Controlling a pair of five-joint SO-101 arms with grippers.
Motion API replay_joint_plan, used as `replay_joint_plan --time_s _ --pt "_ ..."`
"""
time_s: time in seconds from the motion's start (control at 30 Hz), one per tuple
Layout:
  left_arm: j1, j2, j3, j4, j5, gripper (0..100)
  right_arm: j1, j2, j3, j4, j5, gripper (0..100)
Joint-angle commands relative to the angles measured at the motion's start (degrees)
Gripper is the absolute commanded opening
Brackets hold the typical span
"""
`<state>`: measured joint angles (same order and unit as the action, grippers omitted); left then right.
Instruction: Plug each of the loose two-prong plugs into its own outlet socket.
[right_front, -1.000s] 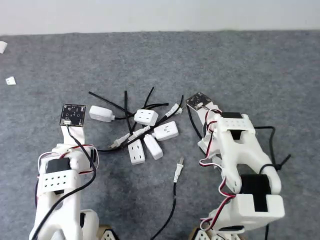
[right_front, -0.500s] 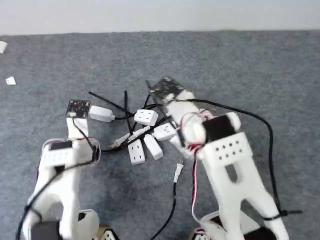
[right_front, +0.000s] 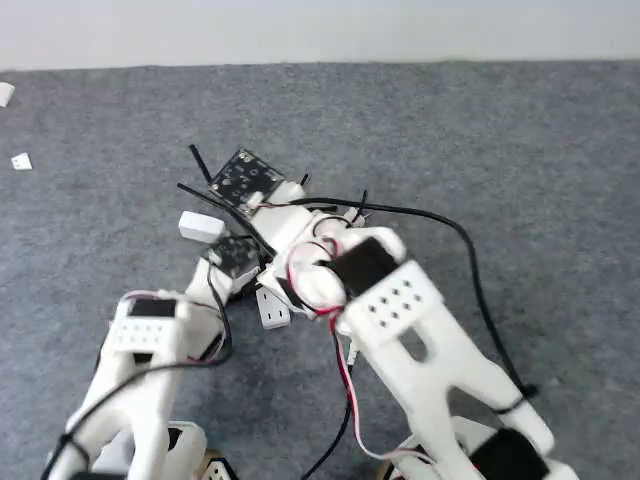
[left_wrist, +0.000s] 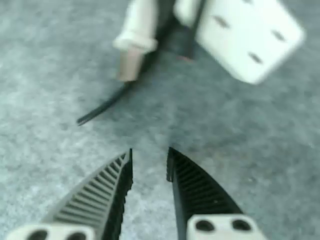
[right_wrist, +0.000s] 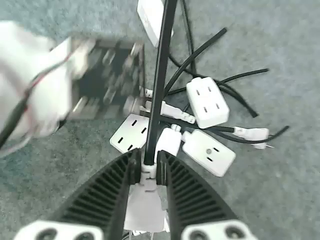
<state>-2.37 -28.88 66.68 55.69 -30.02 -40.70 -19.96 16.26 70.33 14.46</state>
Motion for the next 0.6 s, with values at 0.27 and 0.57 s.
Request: replay_joint_plan --time_s 0.27,0.57 --pt "3.25 -17.05 7.69 -0.88 -0.88 10 -0.92 0.04 -2.11 -2.68 -4.57 0.9" --pt "-2.90 -3.34 -1.27 -3.60 6.33 10 4.53 -5.76 -2.37 1.89 -6.86 0.9"
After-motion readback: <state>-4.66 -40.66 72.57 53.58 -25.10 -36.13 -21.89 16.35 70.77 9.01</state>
